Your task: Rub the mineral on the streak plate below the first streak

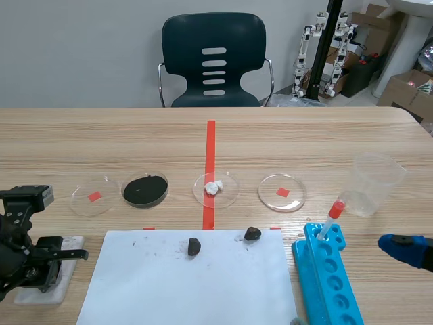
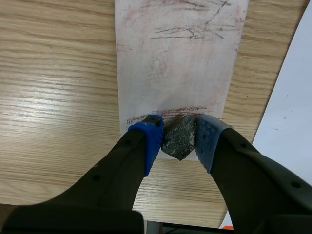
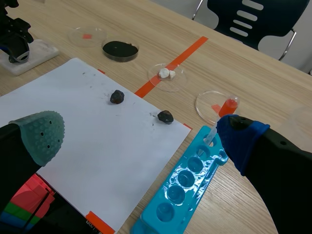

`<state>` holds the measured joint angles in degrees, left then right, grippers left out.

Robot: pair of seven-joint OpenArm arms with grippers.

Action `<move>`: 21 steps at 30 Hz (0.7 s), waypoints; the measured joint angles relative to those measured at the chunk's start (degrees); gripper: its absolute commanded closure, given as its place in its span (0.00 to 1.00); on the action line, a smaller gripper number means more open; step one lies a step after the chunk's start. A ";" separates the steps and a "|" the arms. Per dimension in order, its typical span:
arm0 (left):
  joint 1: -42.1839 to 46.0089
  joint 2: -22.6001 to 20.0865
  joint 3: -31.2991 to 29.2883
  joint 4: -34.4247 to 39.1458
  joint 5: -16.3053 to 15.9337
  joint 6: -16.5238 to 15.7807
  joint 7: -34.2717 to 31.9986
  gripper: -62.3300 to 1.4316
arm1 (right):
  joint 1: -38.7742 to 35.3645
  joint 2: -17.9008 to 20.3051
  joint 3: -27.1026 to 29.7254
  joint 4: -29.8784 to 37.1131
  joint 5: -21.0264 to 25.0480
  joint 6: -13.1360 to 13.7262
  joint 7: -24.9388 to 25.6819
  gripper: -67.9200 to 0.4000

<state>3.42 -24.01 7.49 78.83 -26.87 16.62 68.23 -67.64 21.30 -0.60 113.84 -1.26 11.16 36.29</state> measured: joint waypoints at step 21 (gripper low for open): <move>-0.31 -1.09 -0.50 -0.96 -4.35 -4.68 -1.97 0.78 | 0.00 0.00 0.00 0.00 0.00 -0.02 0.02 0.00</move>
<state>3.11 -25.10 6.98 77.87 -31.22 11.94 66.26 -67.64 21.30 -0.60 113.84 -1.26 11.14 36.32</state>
